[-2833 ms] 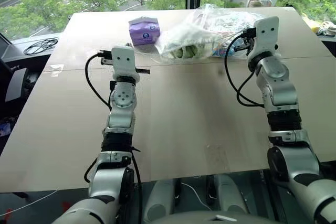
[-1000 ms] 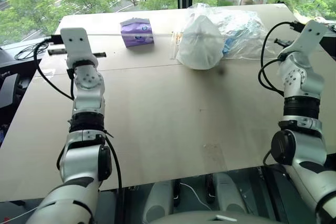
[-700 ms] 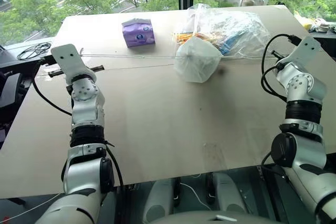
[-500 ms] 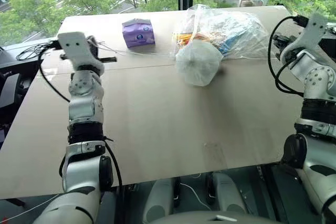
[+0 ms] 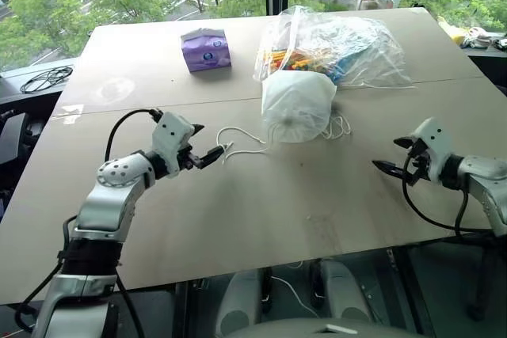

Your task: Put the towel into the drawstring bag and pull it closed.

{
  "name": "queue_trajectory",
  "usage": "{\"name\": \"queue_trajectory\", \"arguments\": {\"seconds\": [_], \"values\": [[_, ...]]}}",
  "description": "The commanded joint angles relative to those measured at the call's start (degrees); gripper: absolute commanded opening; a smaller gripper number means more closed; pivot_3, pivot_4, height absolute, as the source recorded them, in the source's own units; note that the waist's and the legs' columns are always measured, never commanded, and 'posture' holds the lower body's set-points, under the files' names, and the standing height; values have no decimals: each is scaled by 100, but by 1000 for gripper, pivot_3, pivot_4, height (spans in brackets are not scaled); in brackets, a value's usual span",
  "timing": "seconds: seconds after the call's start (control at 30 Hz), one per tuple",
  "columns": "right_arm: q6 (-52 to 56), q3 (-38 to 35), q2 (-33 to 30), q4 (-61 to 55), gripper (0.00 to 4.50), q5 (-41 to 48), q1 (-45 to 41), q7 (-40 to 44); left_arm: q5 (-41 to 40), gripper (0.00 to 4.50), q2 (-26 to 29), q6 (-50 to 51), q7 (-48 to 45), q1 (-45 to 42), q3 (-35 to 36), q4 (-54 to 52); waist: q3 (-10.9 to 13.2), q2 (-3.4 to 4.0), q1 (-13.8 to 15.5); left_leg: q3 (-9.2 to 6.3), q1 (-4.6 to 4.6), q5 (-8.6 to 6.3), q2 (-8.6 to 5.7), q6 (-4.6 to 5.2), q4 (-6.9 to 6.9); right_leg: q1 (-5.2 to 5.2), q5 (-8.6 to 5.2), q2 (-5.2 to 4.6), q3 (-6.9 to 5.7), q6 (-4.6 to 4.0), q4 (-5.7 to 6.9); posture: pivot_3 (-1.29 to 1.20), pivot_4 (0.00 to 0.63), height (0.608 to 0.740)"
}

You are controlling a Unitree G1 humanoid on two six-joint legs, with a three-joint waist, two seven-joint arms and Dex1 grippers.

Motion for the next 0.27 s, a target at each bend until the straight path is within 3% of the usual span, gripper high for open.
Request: {"name": "queue_trajectory", "arguments": {"seconds": [0.03,0.27], "values": [[-1102,-449,302,446,4500,198,-82,420,87,3736,45,-125,-155,238,32,-130,0,0,8,4,-1,0,12,-1,0,0,1,0,-12,-1,-11,0,150,740],[-1367,-425,476,853,4500,162,-88,844,-283,3736,-187,304,-190,785,151,-1104,0,-1,28,29,-2,0,30,-6,1,-3,35,-48,-49,-32,-21,0,150,740]]}}
